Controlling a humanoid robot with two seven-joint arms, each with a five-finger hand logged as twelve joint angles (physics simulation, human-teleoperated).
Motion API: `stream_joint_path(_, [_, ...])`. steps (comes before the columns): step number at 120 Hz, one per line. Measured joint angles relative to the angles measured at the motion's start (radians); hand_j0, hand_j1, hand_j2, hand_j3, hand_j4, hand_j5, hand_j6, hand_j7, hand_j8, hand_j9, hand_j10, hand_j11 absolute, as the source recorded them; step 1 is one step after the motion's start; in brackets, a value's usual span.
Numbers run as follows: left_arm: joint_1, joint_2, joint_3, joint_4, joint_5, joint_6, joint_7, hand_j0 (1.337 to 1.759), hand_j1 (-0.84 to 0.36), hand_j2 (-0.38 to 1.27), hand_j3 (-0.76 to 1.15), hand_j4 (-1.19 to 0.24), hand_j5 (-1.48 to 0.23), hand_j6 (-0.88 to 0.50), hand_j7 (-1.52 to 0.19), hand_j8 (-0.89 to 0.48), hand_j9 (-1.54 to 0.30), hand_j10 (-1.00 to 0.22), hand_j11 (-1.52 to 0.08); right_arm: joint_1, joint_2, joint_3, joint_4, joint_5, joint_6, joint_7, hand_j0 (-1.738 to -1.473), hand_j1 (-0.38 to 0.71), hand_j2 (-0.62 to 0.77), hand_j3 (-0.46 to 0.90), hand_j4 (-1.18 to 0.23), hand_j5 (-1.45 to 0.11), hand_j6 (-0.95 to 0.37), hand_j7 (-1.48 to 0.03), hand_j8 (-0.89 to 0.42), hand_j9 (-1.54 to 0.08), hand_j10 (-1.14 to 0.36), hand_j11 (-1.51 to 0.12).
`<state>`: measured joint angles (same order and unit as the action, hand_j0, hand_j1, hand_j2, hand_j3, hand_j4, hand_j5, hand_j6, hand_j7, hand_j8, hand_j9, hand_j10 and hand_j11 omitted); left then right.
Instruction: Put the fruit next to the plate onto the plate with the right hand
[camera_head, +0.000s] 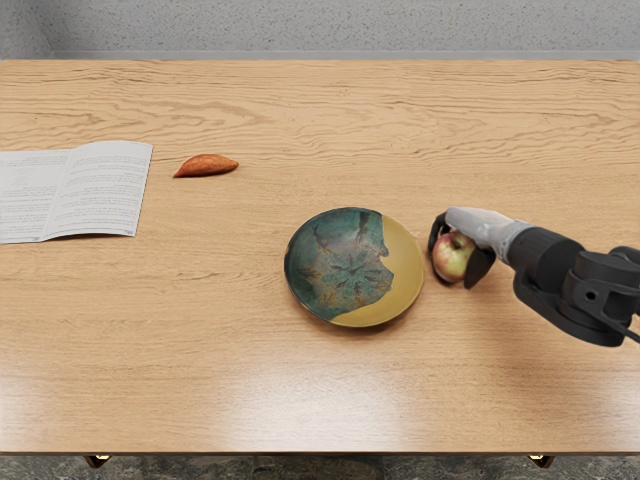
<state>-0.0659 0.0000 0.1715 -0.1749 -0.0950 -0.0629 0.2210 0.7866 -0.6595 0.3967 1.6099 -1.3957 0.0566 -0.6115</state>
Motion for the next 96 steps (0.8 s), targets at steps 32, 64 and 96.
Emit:
stream_joint_path(32, [0.000,0.000,0.000,0.000,0.000,0.000,0.000,1.658,0.35,0.00,0.00,0.00,0.00,0.00,0.00,0.00,0.00,0.00,0.00,0.004,-0.007,0.077,0.001,0.023,0.013,0.000,-1.649,0.14,0.16,0.00,-0.49,-0.93,-0.33,-0.90,-0.32,-0.95,-0.59,-0.91])
stream_joint_path(64, [0.000,0.000,0.000,0.000,0.000,0.000,0.000,1.658,0.35,0.00,0.00,0.00,0.00,0.00,0.00,0.00,0.00,0.00,0.00,0.014,-0.007,0.174,0.021,0.044,0.061,0.000,-1.650,0.16,0.24,0.00,-0.48,-0.95,-0.32,-0.91,-0.32,-0.96,-0.59,-0.92])
stream_joint_path(96, [0.000,0.000,0.000,0.000,0.000,0.000,0.000,1.658,0.35,0.00,0.00,0.00,0.00,0.00,0.00,0.00,0.00,0.00,0.00,0.025,0.053,0.199,0.049,0.063,0.108,0.000,-1.651,0.19,0.27,0.00,-0.46,-0.96,-0.30,-0.91,-0.30,-0.96,-0.57,-0.93])
